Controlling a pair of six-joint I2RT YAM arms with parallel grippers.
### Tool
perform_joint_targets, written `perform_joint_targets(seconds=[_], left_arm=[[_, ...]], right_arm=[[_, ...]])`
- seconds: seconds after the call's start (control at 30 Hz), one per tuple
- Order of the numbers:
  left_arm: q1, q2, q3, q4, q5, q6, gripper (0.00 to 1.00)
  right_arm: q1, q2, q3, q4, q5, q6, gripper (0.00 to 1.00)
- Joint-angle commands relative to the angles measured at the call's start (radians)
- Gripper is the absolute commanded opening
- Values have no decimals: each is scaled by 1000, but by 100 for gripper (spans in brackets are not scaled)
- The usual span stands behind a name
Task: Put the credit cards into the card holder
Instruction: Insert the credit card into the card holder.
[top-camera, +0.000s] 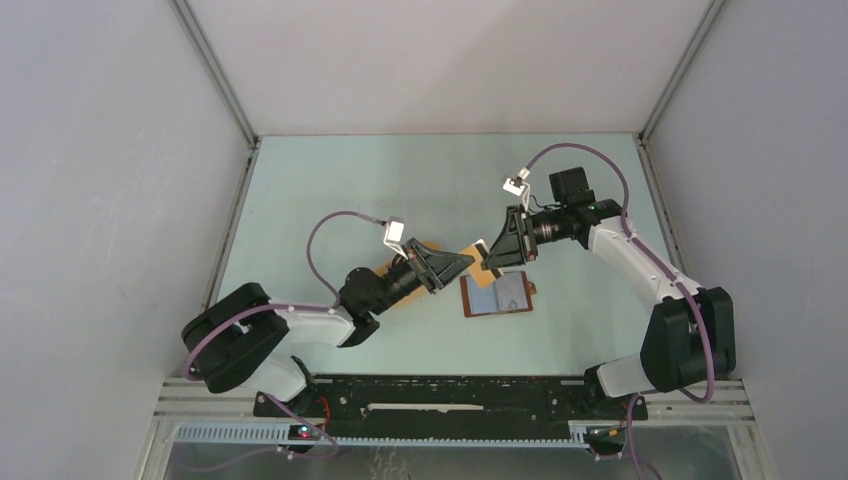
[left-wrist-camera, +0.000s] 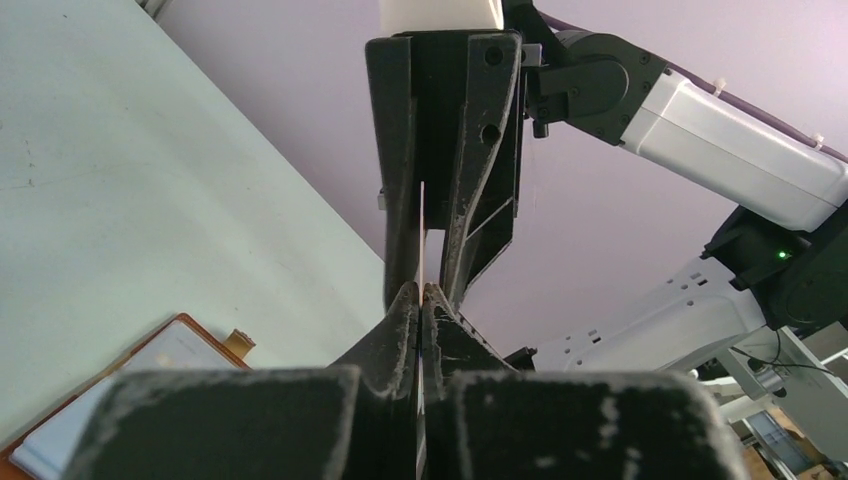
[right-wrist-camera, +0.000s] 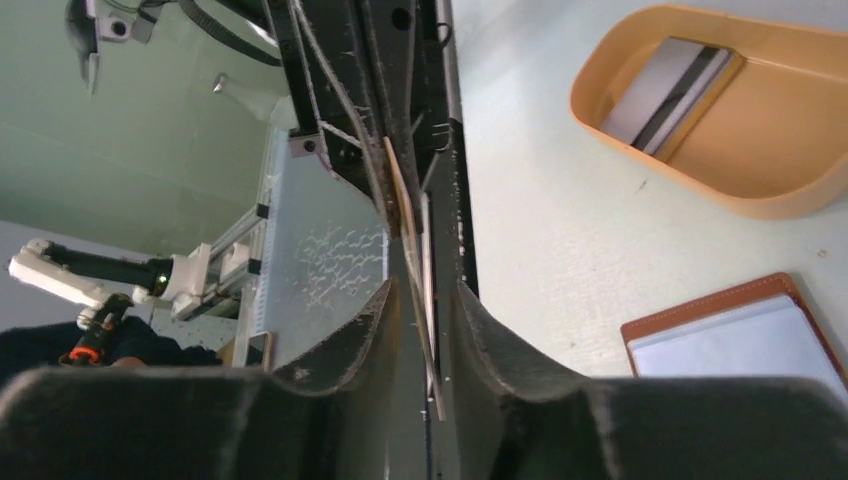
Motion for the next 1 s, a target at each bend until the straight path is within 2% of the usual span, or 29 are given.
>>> perform_joint_targets(seconds=[0.0, 0.1, 0.2, 0.33, 0.47, 0.7, 0.97], left_arm=[[16, -12, 6, 43, 26, 10, 0], [41, -45, -39, 11, 43, 12, 0], [61, -71, -62, -66, 70, 16, 0], [64, -64, -38, -215, 108, 12, 0], [64, -2, 13, -316, 140, 2, 0], [65, 145, 113, -355, 163, -30, 0], [70, 307, 201, -349, 180, -98, 0]], right_arm=[[-10, -34, 44, -124, 92, -168, 50], [-42, -79, 65, -207, 210, -271, 61], [-75, -121, 63, -268, 342, -357, 62], [-96, -136, 32, -281, 488, -389, 61], [-95, -74, 4, -264, 619, -352, 52], [-47, 144, 15, -270, 748, -292, 33], [-18, 333, 44, -277, 857, -259, 24]])
